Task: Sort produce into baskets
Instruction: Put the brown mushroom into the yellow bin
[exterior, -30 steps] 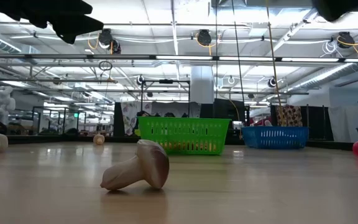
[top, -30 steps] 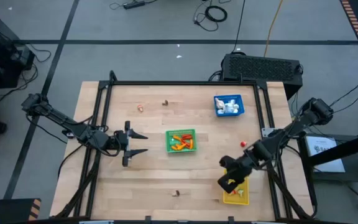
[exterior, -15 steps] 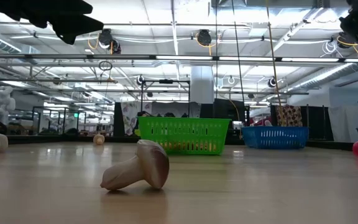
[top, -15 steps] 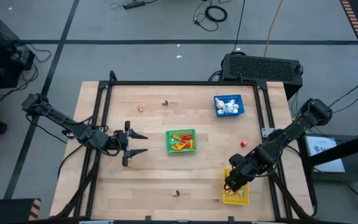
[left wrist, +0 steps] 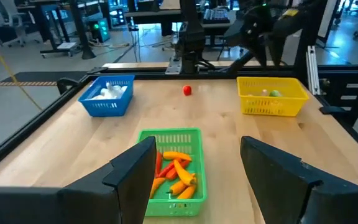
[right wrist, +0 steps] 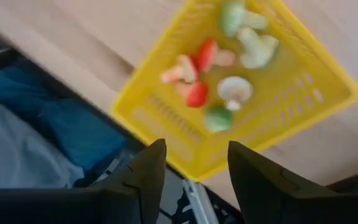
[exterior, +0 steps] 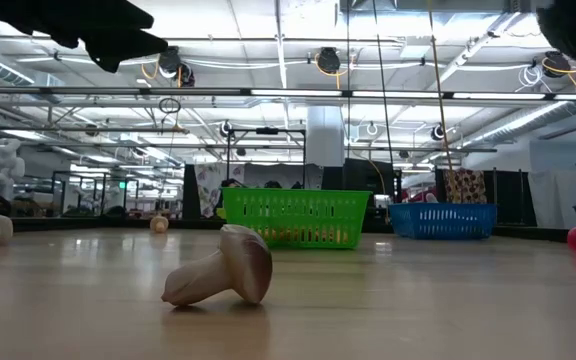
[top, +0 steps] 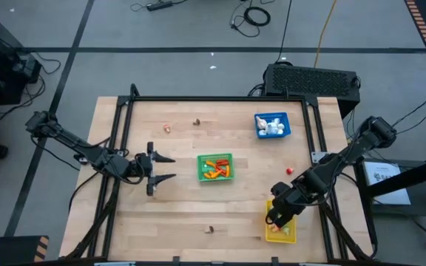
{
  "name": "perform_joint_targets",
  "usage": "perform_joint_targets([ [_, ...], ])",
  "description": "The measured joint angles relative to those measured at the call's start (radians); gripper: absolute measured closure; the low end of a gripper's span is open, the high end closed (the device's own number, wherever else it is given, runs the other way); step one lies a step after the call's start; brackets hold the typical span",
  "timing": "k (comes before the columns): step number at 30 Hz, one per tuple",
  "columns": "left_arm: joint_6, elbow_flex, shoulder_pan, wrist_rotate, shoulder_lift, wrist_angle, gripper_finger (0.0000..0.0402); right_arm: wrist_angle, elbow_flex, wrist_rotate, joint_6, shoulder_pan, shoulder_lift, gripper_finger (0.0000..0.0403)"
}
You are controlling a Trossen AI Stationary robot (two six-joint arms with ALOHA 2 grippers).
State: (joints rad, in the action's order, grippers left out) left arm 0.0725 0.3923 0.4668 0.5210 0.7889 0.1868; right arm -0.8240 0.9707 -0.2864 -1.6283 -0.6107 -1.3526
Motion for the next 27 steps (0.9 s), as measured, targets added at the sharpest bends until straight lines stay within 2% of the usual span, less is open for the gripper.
perform_joint_targets([
  [4, 0.001, 0.0, 0.0, 0.024, -0.023, -0.046, 0.0159, -0.046, 0.054, 0.049, 0.083, 0.036, 0.005, 0.0241],
  [9, 0.032, 0.0, -0.004, 0.221, -0.037, -0.18, 0.0159, -0.055, 0.1, 0.204, 0.245, 0.124, 0.005, 0.0247],
  [12, 0.129, 0.0, -0.027, 0.338, -0.035, -0.288, 0.0159, -0.057, 0.105, 0.324, 0.358, 0.21, 0.005, 0.0252],
  [14, 0.214, 0.0, -0.047, 0.376, -0.033, -0.369, 0.0159, -0.061, 0.104, 0.408, 0.441, 0.282, 0.002, 0.0256],
  [16, 0.278, 0.0, -0.068, 0.393, -0.034, -0.417, 0.0159, -0.033, 0.104, 0.445, 0.536, 0.371, -0.008, 0.0261],
  [19, 0.306, 0.0, -0.09, 0.382, -0.034, -0.451, 0.0159, 0.093, 0.104, 0.447, 0.702, 0.514, -0.038, 0.0266],
  [23, 0.306, 0.0, -0.103, 0.369, -0.034, -0.457, 0.0159, 0.374, 0.104, 0.473, 0.863, 0.696, -0.114, 0.0269],
  [27, 0.297, 0.0, -0.105, 0.354, -0.034, -0.458, 0.0159, 0.688, 0.104, 0.391, 0.978, 0.84, -0.246, 0.0269],
])
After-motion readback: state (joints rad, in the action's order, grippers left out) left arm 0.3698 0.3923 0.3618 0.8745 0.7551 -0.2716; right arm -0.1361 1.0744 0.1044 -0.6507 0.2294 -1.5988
